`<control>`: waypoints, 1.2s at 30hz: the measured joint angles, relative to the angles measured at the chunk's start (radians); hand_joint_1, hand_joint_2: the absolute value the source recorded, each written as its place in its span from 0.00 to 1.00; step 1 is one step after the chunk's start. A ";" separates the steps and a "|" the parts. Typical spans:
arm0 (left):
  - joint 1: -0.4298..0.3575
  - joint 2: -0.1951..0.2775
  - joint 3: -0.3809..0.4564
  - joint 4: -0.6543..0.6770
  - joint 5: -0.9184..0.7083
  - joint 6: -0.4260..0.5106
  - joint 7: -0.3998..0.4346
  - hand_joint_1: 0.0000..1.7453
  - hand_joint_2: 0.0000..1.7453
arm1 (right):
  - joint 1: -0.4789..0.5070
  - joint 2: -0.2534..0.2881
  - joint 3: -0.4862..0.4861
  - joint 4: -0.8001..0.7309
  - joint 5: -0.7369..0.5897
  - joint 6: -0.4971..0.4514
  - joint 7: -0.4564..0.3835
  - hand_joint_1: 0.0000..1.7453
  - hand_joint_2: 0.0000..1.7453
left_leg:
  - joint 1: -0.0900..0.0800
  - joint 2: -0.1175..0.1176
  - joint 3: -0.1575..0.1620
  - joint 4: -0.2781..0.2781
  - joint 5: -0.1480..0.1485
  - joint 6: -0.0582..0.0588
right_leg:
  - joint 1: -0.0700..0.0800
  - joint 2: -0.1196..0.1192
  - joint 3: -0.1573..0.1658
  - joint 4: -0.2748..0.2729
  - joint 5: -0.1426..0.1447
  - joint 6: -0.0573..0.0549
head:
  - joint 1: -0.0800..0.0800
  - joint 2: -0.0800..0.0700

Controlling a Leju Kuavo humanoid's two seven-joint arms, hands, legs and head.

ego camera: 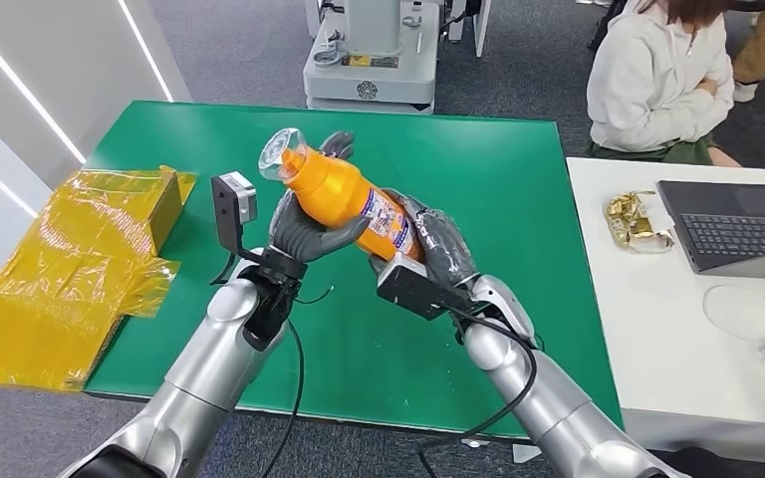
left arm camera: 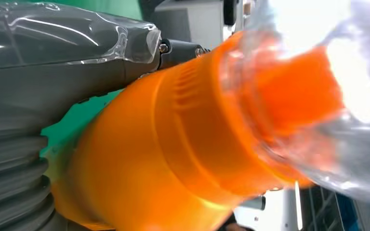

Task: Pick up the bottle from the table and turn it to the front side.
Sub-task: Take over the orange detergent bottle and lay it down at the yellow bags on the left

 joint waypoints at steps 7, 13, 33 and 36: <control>-0.004 -0.023 0.000 0.000 0.074 -0.049 0.039 0.75 1.00 | 0.023 -0.004 0.001 -0.047 0.023 -0.008 0.010 1.00 1.00 | 0.000 0.000 0.000 0.000 0.000 0.000 | 0.000 0.000 0.000 0.000 0.000 0.000 | 0.000 0.000; -0.001 -0.036 0.000 0.000 0.161 -0.068 0.053 1.00 1.00 | 0.030 -0.007 -0.001 -0.058 0.035 -0.015 0.011 1.00 1.00 | 0.000 0.000 0.000 0.000 0.000 0.000 | 0.000 0.000 0.000 0.000 0.000 0.000 | 0.000 0.000; 0.099 -0.117 0.030 -0.104 0.116 0.230 -0.141 0.93 1.00 | 0.181 -0.038 -0.062 -0.160 0.145 -0.025 0.067 0.00 1.00 | 0.000 0.000 -0.001 0.000 -0.001 0.000 | 0.000 0.000 -0.001 -0.001 0.000 0.000 | 0.000 0.000; 0.081 -0.111 0.032 -0.110 0.087 0.257 -0.168 0.94 1.00 | 0.232 -0.064 -0.074 -0.188 0.147 -0.019 0.079 0.00 1.00 | 0.000 -0.001 -0.002 0.000 -0.001 0.000 | 0.000 -0.001 -0.002 -0.001 0.000 0.000 | 0.000 0.000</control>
